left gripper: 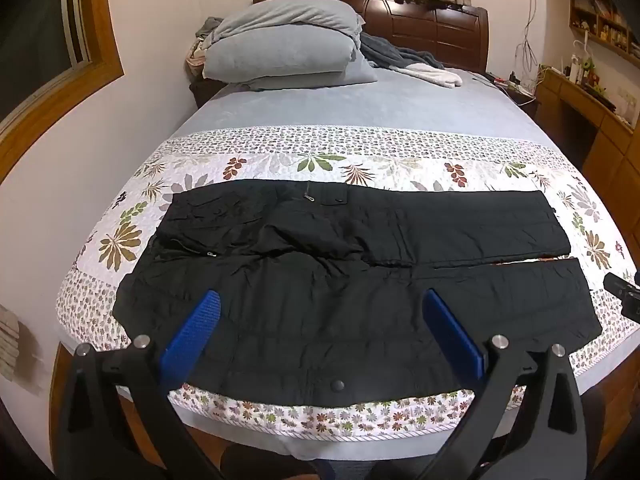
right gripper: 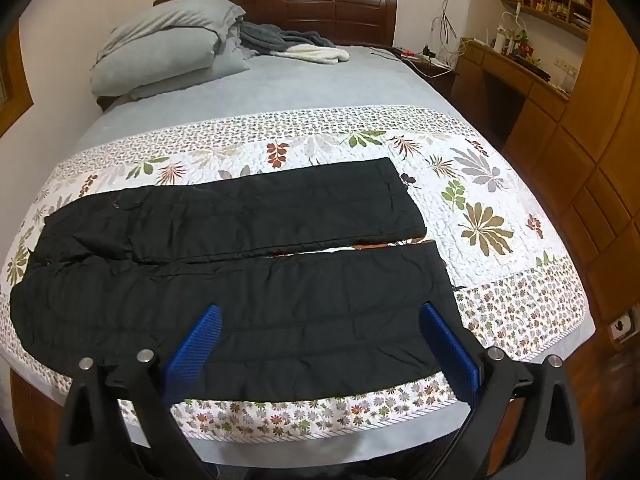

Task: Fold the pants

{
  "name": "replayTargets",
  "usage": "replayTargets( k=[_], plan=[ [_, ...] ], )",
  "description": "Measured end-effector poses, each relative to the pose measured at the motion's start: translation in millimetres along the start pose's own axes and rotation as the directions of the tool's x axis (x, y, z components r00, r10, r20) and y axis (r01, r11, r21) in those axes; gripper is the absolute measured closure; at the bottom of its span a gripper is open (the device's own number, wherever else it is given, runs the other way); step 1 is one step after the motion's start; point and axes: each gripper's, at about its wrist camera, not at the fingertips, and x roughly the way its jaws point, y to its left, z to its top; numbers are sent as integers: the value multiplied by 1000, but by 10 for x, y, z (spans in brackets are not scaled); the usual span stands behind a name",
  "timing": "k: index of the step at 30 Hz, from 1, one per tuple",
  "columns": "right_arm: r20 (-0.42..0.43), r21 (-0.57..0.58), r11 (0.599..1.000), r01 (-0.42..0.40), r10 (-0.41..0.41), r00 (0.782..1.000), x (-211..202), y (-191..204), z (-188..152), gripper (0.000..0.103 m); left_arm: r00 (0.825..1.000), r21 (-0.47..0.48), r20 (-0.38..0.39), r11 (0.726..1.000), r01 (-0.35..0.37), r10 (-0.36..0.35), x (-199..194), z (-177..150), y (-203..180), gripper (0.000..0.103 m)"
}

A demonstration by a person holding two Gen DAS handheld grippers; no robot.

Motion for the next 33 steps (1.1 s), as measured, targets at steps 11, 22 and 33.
replayTargets(
  k=[11, 22, 33],
  plan=[
    [0, -2, 1000, 5, -5, 1000, 5, 34, 18, 3, 1000, 2, -9, 1000, 0, 0, 42, 47, -4, 2],
    [-1, 0, 1000, 6, -6, 1000, 34, 25, 17, 3, 1000, 9, -13, 1000, -4, 4, 59, -9, -6, 2],
    [2, -11, 1000, 20, -20, 1000, 27, 57, 17, 3, 1000, 5, -21, 1000, -10, 10, 94, -14, 13, 2]
  ],
)
